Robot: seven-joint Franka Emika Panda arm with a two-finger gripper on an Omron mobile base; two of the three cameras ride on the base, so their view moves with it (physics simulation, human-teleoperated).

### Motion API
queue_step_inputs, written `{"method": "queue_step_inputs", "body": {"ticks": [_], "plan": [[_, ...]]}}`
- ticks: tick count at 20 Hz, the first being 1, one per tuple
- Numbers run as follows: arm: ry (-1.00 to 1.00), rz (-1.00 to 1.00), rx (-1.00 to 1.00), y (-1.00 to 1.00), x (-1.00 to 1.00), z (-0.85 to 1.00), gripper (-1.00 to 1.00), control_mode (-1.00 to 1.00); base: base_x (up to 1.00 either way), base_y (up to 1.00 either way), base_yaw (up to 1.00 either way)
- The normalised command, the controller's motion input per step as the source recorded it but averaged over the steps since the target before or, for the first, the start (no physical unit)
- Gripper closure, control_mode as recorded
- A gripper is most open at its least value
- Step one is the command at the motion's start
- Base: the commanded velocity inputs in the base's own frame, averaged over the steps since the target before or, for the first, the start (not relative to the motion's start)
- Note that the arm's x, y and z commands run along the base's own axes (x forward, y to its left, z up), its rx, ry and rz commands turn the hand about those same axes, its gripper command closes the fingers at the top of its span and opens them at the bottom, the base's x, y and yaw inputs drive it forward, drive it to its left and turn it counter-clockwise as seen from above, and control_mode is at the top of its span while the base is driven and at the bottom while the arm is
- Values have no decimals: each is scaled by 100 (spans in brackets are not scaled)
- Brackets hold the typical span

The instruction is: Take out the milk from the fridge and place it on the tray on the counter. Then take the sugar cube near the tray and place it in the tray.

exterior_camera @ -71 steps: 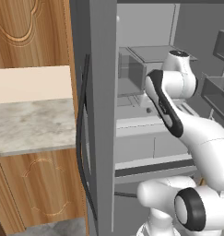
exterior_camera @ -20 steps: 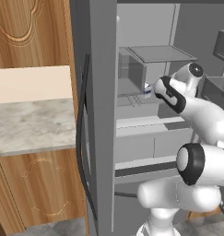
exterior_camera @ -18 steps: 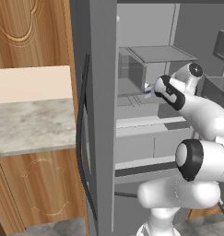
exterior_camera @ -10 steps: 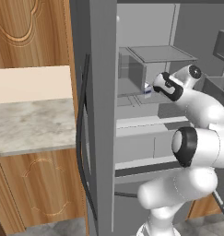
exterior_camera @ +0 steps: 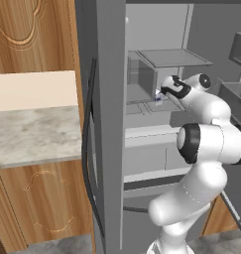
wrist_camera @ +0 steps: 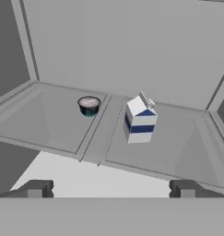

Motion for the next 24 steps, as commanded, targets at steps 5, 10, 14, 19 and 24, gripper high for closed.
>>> {"method": "queue_step_inputs", "body": {"ticks": [5, 10, 14, 19, 24], "plan": [[-1, 3, 0, -1, 45, -8, -100, -100, 0, 0, 0], [-2, 1, 0, -4, 39, -3, -100, -100, 0, 0, 0], [-2, 4, 0, -2, 39, -7, -100, -100, 0, 0, 0], [-5, 9, 0, -10, 48, -19, -100, -100, 0, 0, 0], [-3, 5, 5, -23, 23, -8, -100, -100, 0, 0, 0]]}}
